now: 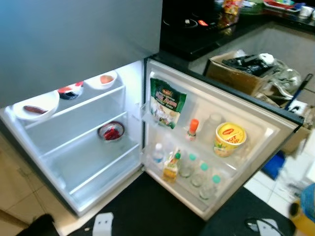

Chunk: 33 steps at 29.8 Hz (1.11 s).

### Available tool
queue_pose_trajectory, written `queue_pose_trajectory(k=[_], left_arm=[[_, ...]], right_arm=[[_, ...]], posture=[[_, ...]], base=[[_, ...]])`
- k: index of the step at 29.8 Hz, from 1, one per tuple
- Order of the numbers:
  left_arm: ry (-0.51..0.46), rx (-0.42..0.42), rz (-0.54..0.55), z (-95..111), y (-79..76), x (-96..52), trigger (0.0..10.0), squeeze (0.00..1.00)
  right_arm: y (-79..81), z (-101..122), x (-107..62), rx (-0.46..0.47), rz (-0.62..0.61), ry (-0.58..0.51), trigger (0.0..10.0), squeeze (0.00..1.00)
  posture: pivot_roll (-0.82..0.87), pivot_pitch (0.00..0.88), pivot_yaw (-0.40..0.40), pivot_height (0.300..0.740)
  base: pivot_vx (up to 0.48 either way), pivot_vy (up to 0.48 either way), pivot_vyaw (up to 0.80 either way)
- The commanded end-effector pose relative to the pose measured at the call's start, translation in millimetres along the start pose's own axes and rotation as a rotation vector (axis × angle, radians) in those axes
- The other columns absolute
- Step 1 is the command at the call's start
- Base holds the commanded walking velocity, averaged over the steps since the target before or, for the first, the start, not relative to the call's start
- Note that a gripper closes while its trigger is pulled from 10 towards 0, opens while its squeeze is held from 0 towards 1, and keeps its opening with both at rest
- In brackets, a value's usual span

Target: Restocking fridge

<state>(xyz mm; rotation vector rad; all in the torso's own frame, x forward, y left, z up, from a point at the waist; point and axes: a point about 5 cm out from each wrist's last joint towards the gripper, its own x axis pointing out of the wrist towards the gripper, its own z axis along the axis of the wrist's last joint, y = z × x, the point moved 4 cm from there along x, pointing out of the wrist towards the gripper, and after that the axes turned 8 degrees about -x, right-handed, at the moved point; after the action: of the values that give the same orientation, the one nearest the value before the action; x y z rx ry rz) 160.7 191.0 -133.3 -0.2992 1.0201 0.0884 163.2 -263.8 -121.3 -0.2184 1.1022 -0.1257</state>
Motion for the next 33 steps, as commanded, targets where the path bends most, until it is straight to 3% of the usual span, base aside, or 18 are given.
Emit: queue_pose_trajectory(k=[1,17,23,33], left_arm=[[0.004,0.018,0.003,-0.6,1.2,-0.3,10.0,0.0],[0.005,0.022,-0.002,-0.1,3.3,-1.0,10.0,0.0],[0.0,0.009,-0.009,2.4,2.7,-0.6,10.0,0.0],[-0.001,0.003,-0.004,2.0,1.1,-0.1,10.0,0.0]], right_arm=[[-1.7,-6.0,-0.6,-0.006,-0.007,0.02,10.0,0.0],[1.2,1.4,0.2,-0.021,-0.006,-0.004,10.0,0.0],[0.5,8.2,0.6,-0.024,-0.011,-0.032,10.0,0.0],[8.1,31.5,0.8,0.023,0.034,-0.136,10.0,0.0]], posture=[[-0.1,0.047,-0.02,0.74],[-0.09,0.034,-0.022,0.74],[-0.09,0.031,-0.025,0.74],[-0.09,0.035,-0.02,0.74]], base=[[0.0,0.0,-0.76],[0.0,0.0,-0.76],[0.0,-0.085,0.0],[0.0,-0.37,0.0]])
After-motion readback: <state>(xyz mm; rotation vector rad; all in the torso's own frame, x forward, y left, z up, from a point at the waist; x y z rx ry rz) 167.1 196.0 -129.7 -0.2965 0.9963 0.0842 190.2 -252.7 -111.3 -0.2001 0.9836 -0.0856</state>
